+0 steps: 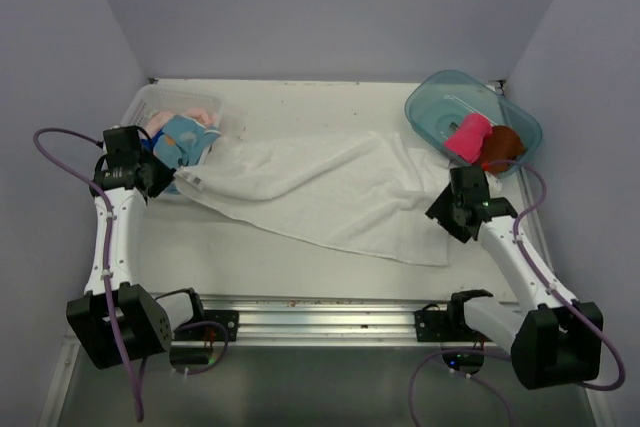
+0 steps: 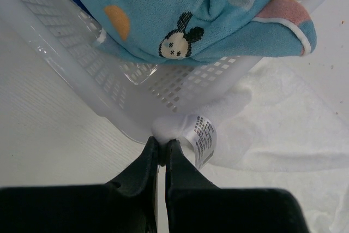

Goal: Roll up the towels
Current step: Flatten the towel

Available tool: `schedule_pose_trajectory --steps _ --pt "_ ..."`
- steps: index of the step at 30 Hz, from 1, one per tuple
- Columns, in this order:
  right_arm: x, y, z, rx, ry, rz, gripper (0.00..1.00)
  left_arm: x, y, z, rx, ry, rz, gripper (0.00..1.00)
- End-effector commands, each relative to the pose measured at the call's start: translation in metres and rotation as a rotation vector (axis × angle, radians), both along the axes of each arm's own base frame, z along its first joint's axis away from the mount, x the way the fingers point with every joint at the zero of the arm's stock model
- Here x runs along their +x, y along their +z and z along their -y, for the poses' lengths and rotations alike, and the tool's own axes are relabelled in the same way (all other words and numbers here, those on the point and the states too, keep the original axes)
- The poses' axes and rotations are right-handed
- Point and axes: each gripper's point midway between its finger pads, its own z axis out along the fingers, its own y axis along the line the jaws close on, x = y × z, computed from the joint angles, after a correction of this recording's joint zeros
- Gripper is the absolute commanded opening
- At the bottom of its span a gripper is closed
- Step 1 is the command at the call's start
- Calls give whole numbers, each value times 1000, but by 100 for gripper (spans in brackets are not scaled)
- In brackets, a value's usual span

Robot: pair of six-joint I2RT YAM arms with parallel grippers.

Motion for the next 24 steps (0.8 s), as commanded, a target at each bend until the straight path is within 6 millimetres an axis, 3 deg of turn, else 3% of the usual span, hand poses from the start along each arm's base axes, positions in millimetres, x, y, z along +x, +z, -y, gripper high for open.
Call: schedule_pose_trajectory --steps 1,3,11,20,24 --pt "-50 -24 2 69 -165 -113 64 11 20 -4 20 -8 65 0" --pt "-66 -30 5 78 -205 -117 64 11 18 -4 19 -8 60 0" --pt "-97 -53 6 102 -324 -217 64 13 19 0 -2 -24 73 0" --pt "-101 -75 -3 148 -327 -245 63 13 17 0 1 -25 72 0" --pt "-83 -83 -6 171 -304 -166 62 14 18 2 -6 -33 79 0"
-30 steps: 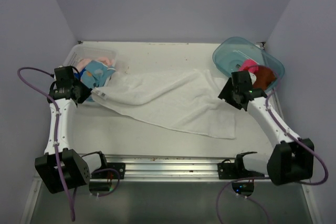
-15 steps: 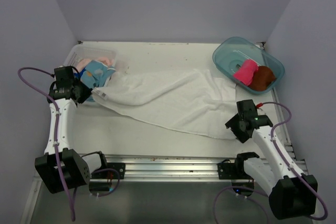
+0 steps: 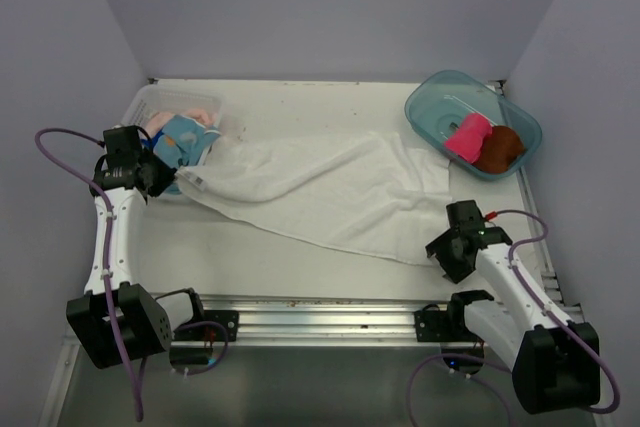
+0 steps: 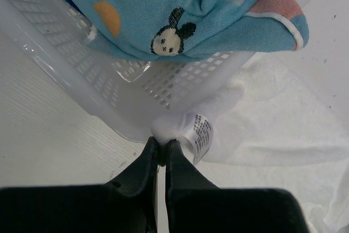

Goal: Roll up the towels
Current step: Flatten the towel

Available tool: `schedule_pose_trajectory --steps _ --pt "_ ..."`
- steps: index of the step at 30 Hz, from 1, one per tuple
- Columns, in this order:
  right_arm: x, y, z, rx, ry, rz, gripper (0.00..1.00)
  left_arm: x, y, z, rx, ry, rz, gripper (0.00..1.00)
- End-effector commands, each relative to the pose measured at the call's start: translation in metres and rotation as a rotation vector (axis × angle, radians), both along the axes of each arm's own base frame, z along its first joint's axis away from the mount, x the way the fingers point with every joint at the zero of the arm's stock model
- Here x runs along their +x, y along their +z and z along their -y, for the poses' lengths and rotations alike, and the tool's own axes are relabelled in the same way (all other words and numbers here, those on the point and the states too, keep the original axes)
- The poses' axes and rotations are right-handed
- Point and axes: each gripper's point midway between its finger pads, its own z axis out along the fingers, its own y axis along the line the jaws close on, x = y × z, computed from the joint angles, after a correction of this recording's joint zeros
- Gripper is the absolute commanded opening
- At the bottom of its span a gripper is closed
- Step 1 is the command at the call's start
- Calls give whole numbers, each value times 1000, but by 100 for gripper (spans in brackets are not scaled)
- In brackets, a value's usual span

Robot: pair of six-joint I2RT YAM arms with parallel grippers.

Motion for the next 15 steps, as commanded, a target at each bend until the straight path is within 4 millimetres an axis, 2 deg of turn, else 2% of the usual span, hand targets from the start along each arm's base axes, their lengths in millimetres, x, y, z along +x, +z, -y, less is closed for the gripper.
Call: schedule_pose_trajectory --steps 1,4,5,8,11,15 --pt "22 -5 -2 16 -21 93 62 12 17 -4 17 -13 70 0" --pt "31 -2 2 -13 -21 126 55 12 20 -4 21 -13 76 0" --pt "32 -2 3 -15 -18 130 48 12 20 -4 23 -13 75 0" --pt "38 -2 6 -37 -11 155 42 11 19 -3 20 -14 74 0" --pt "39 -4 5 -32 -7 146 38 11 19 -2 16 -20 77 0" --pt "33 -11 3 -19 -21 120 40 11 20 -2 16 -21 80 0"
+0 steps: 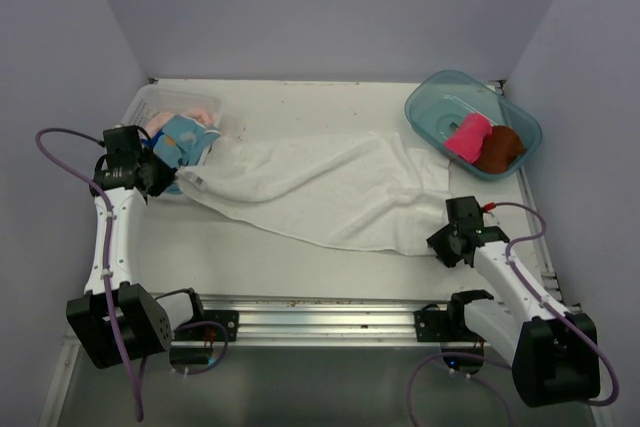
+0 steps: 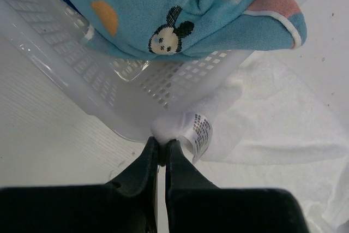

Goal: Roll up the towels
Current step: Flatten the towel

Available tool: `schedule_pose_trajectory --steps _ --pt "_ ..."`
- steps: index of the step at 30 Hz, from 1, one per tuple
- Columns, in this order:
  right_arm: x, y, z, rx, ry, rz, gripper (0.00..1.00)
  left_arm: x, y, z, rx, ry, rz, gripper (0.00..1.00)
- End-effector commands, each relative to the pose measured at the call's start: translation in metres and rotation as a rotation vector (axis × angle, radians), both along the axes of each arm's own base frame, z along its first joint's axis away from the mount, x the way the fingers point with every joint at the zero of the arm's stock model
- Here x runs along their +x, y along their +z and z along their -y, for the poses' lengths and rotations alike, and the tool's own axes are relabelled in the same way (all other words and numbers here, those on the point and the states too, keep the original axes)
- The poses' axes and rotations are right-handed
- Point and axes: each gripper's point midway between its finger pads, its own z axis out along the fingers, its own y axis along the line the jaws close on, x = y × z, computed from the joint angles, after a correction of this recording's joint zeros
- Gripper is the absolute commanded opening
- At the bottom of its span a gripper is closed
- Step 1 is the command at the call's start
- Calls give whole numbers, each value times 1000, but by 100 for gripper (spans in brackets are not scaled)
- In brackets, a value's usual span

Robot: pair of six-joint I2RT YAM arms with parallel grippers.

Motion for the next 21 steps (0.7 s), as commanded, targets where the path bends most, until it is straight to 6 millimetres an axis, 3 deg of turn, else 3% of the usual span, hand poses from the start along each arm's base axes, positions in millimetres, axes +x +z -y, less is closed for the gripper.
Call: schedule_pose_trajectory --steps 1,5,8,13,14,16,18,21 --pt "-6 -13 5 -12 -43 -16 42 10 20 -3 22 -17 80 0" --pt "-13 -18 6 -6 -81 -24 54 10 20 -3 20 -18 80 0" --pt "-13 -20 8 -16 -85 -35 53 11 19 -2 16 -22 81 0" --pt "-10 -29 3 5 -70 -33 26 11 18 -1 16 -27 80 0" --pt "-12 -32 4 2 -69 -39 13 10 16 0 14 -28 76 0" --pt "-10 -28 7 -15 -76 -27 0 9 15 0 10 -30 72 0" --pt "-9 -18 10 -31 -72 -4 0 9 13 1 7 -32 70 0" --pt "6 19 21 -91 -73 87 0 11 15 2 6 -38 77 0"
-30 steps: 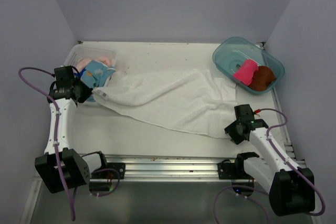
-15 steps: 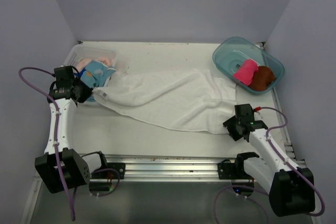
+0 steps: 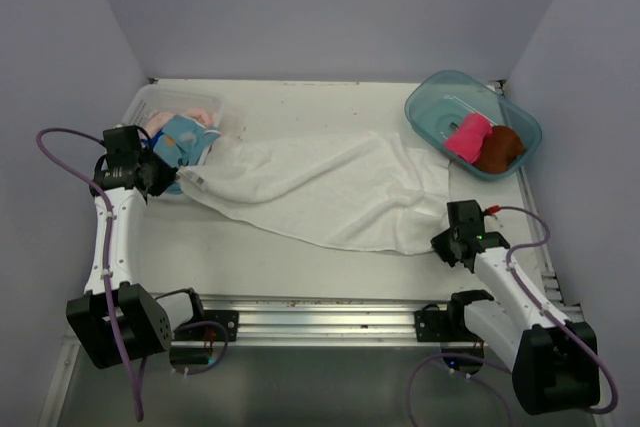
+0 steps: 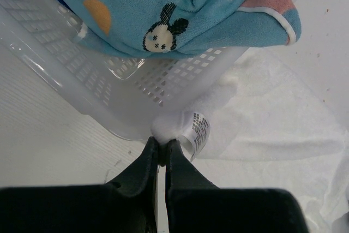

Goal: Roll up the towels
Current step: Flatten the towel

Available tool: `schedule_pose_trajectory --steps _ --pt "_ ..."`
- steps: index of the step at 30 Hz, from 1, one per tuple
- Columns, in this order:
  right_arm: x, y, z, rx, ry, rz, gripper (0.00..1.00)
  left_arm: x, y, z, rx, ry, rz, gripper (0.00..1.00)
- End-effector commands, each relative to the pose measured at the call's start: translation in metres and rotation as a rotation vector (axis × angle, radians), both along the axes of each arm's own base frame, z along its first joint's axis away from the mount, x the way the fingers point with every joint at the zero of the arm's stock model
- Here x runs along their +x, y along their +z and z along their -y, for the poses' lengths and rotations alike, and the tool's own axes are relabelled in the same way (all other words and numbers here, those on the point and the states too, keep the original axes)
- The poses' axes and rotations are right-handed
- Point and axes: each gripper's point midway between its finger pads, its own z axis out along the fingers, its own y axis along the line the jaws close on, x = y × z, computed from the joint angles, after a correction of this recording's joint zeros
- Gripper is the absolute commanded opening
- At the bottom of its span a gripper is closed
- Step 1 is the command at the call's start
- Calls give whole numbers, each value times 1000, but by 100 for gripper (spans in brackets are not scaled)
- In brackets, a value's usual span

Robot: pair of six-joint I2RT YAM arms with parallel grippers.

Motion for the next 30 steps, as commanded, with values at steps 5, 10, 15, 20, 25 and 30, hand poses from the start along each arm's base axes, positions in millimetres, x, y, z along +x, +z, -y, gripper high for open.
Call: schedule_pose_trajectory --steps 5,10,15,20,25,30 --pt "28 113 48 -270 -45 169 0 13 20 3 -7 -34 88 0" --pt "56 215 64 -369 -75 361 0 26 42 11 -50 -65 163 0" --pt "56 294 83 -455 -147 497 0 45 73 37 -135 -182 287 0" --pt "22 391 107 -559 -247 673 0 66 144 69 -127 -317 451 0" --pt "-36 469 126 -634 -330 829 0 63 249 92 -70 -438 703 0" --pt "-91 509 142 -687 -404 906 0 27 337 99 30 -484 938 0"
